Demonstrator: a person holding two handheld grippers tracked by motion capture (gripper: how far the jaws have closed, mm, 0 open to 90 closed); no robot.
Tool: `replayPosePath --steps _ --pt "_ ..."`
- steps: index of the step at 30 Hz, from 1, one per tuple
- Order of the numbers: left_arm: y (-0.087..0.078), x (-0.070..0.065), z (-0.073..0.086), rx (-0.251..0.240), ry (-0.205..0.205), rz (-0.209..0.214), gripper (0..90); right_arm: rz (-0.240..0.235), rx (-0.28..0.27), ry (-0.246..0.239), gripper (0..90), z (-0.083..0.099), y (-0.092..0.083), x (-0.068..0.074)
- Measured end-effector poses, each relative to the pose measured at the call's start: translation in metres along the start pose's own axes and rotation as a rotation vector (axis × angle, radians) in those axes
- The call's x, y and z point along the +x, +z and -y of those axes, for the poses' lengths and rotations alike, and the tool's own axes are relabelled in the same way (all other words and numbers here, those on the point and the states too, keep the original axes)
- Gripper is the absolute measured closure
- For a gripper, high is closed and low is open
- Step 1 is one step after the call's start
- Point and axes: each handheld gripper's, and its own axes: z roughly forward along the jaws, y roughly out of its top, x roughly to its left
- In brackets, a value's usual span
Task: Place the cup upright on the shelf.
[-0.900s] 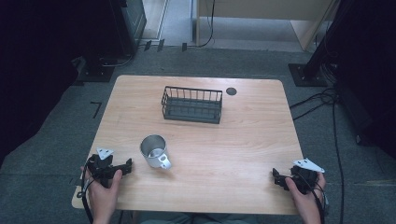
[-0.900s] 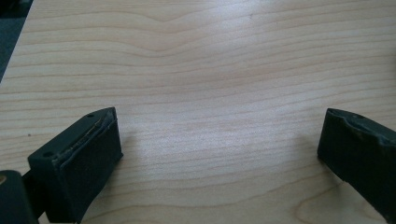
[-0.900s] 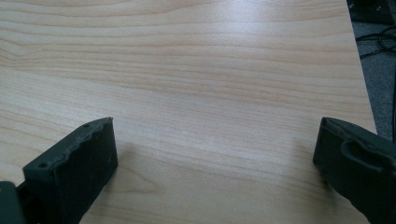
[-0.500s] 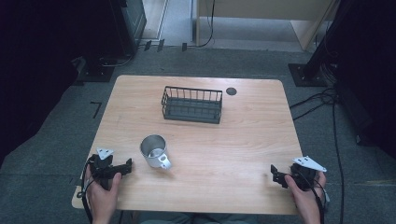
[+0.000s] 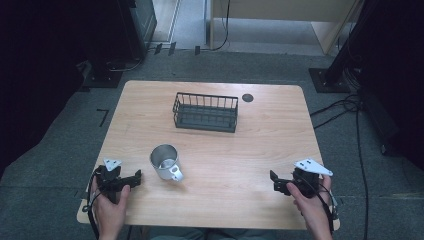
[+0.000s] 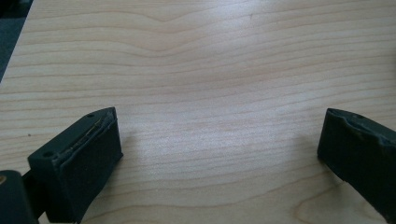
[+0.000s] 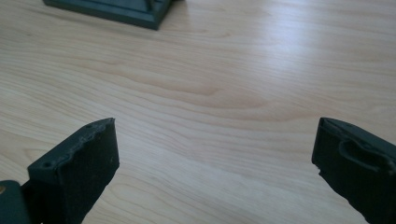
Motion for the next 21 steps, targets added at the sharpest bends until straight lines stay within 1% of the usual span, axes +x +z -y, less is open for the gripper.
replayPosePath --steps 1,4,6,10,11,12,14,16,17,18,19,20,21 --pt "0.0 0.0 0.0 0.0 0.0 0.0 0.0 -0.014 -0.007 -0.011 0.2 -0.006 0.001 0.008" --pt "0.0 0.0 0.0 0.0 0.0 0.0 0.0 -0.035 -0.014 -0.028 0.2 -0.013 0.003 0.019" --pt "0.0 0.0 0.0 0.0 0.0 0.0 0.0 -0.042 -0.017 -0.035 0.2 -0.015 0.003 0.022" --pt "0.0 0.0 0.0 0.0 0.0 0.0 0.0 -0.075 -0.024 -0.058 0.2 -0.024 0.007 0.039" --pt "0.0 0.0 0.0 0.0 0.0 0.0 0.0 -0.09 -0.028 -0.064 0.2 -0.027 0.009 0.045" --pt "0.0 0.0 0.0 0.0 0.0 0.0 0.0 -0.09 -0.028 -0.064 0.2 -0.027 0.009 0.045" --pt "0.0 0.0 0.0 0.0 0.0 0.0 0.0 -0.116 -0.028 -0.076 0.2 -0.032 0.014 0.056" --pt "0.0 0.0 0.0 0.0 0.0 0.0 0.0 -0.131 -0.026 -0.085 0.2 -0.034 0.018 0.063" --pt "0.0 0.0 0.0 0.0 0.0 0.0 0.0 -0.131 -0.026 -0.085 0.2 -0.034 0.018 0.063" --pt "0.0 0.0 0.0 0.0 0.0 0.0 0.0 -0.145 -0.022 -0.099 0.2 -0.036 0.021 0.071" --pt "0.0 0.0 0.0 0.0 0.0 0.0 0.0 -0.145 -0.022 -0.099 0.2 -0.036 0.021 0.071" --pt "0.0 0.0 0.0 0.0 0.0 0.0 0.0 -0.156 -0.022 -0.106 0.2 -0.037 0.024 0.078" --pt "0.0 0.0 0.0 0.0 0.0 0.0 0.0 -0.156 -0.022 -0.106 0.2 -0.037 0.024 0.078"
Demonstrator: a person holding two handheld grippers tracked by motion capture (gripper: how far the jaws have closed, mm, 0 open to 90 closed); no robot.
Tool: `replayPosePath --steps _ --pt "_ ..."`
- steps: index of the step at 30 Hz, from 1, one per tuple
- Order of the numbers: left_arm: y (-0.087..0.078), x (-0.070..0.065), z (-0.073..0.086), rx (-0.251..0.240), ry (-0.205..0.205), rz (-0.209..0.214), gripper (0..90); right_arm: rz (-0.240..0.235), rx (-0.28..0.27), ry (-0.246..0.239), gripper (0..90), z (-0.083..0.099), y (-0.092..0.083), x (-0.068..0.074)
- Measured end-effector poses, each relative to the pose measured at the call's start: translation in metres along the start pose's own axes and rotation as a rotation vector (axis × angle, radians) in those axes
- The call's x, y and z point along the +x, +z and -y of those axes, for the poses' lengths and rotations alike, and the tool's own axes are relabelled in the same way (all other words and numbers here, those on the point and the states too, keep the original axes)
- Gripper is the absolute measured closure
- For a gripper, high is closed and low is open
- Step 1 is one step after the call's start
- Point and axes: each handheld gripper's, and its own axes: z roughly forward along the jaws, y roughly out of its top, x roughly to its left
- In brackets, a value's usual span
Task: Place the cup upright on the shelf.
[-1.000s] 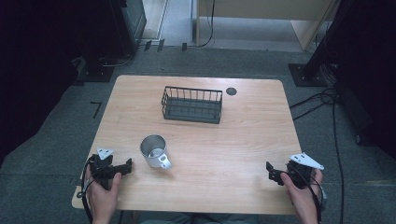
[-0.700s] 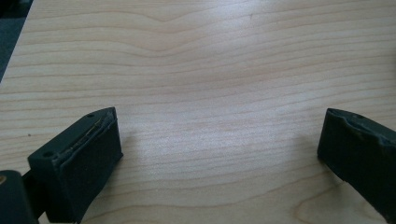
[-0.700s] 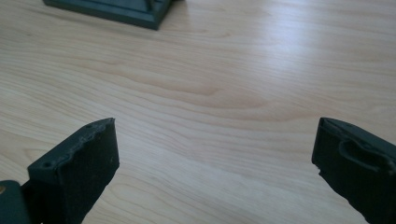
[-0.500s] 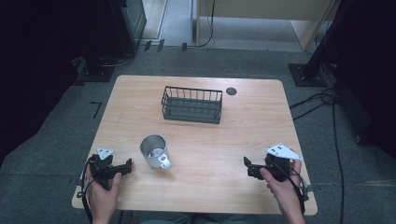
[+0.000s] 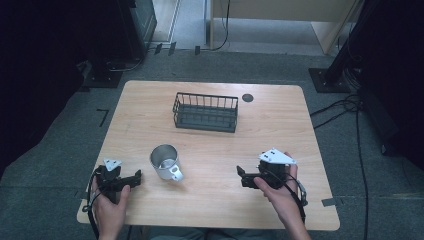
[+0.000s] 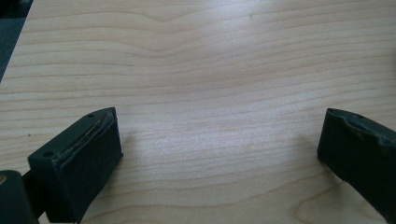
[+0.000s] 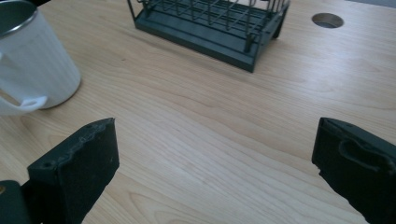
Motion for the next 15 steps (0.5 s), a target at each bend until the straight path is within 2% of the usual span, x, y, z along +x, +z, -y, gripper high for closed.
replayPosePath --steps 1,15 --pt "0.0 0.0 0.0 0.0 0.0 0.0 0.0 -0.013 -0.001 -0.007 0.2 -0.002 0.004 0.006" --pt "0.0 0.0 0.0 0.0 0.0 0.0 0.0 -0.095 0.008 -0.037 0.2 -0.01 0.025 0.041"
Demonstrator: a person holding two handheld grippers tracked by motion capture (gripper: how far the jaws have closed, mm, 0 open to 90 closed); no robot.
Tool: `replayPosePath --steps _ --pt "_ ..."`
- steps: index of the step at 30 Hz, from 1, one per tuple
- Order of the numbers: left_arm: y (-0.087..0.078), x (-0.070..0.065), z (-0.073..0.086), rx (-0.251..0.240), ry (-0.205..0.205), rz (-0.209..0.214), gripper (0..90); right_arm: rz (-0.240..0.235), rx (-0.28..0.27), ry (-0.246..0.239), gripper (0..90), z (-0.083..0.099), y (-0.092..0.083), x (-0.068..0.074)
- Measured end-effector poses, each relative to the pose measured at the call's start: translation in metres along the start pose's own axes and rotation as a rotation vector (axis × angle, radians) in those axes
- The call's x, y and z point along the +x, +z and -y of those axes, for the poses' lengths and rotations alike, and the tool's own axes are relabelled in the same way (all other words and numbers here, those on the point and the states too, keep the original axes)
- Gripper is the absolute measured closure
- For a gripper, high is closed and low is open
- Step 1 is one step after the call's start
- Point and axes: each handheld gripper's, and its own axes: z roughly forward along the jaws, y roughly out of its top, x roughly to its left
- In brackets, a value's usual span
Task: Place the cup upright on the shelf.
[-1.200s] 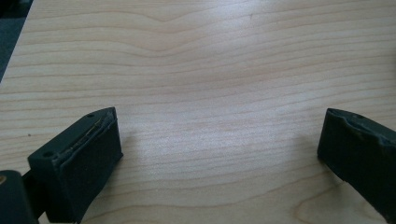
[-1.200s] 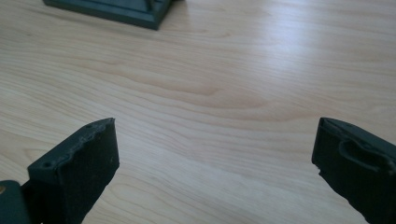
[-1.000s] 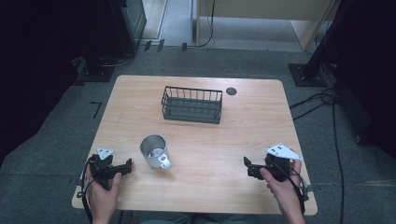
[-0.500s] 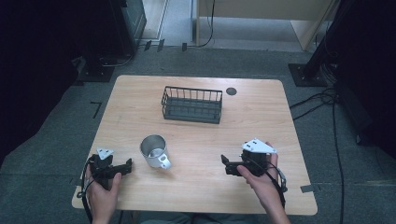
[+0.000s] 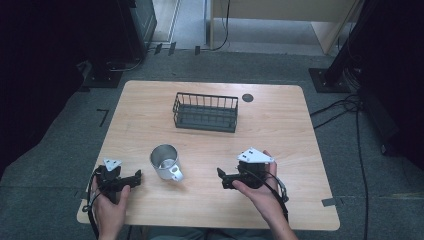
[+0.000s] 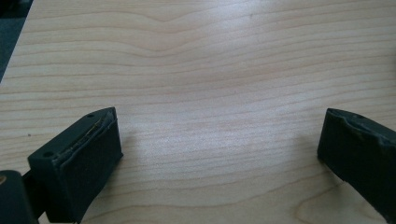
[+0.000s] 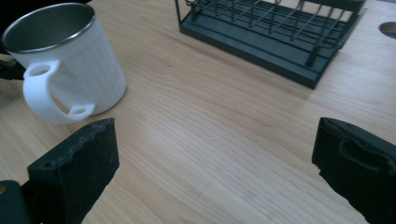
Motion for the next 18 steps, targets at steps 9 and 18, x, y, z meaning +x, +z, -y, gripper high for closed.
replayPosePath --steps 9,18 --pt "0.0 0.0 0.0 0.0 0.0 0.0 0.0 -0.058 0.017 -0.022 0.2 -0.003 0.018 0.024" --pt "0.0 0.0 0.0 -0.001 0.001 0.001 0.0 -0.108 0.036 -0.042 0.4 -0.005 0.036 0.046"
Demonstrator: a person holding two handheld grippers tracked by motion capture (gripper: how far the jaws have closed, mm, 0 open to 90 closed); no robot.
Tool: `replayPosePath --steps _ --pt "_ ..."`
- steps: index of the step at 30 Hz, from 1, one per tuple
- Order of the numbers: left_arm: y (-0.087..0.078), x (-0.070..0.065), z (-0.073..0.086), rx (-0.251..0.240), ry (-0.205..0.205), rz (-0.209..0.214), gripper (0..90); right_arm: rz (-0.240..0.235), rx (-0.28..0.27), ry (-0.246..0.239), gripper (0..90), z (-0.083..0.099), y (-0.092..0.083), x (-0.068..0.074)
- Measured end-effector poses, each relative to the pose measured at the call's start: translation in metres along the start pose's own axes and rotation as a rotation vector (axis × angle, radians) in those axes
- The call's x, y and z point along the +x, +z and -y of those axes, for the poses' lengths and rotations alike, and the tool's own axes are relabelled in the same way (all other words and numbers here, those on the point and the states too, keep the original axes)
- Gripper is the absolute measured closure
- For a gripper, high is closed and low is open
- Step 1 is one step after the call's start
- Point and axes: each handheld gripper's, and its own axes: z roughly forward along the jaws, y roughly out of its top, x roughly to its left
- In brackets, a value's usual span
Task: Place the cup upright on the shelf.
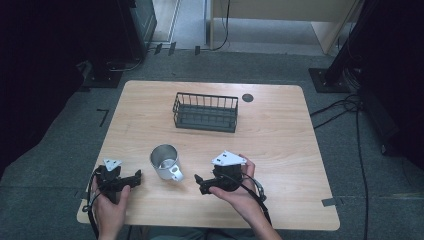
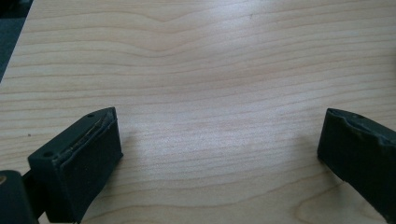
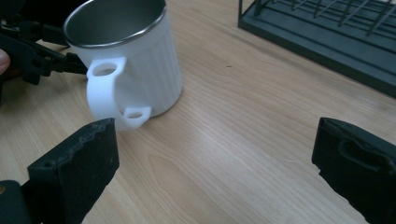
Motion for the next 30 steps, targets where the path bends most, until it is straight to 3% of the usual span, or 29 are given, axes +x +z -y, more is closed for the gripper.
replayPosePath --steps 10,18,21,25,27,30 --pt "0.0 0.0 0.0 -0.001 0.004 0.004 0.0 -0.022 -0.001 -0.014 9.6 -0.003 0.018 0.018" --pt "0.0 0.0 0.0 -0.002 0.002 0.004 0.0 -0.076 0.002 -0.045 17.7 -0.006 0.034 0.037" --pt "0.0 0.0 0.0 -0.001 0.003 0.004 0.0 -0.075 0.013 -0.046 22.9 -0.005 0.042 0.042" --pt "0.0 0.0 0.0 -0.002 0.003 0.004 0.0 -0.08 0.036 -0.091 35.6 -0.003 0.051 0.047" --pt "0.0 0.0 0.0 -0.002 0.003 0.004 0.0 -0.108 0.044 -0.08 45.4 -0.003 0.054 0.043" --pt "0.0 0.0 0.0 -0.001 0.004 0.004 0.0 -0.125 0.042 -0.074 51.4 -0.003 0.054 0.04"
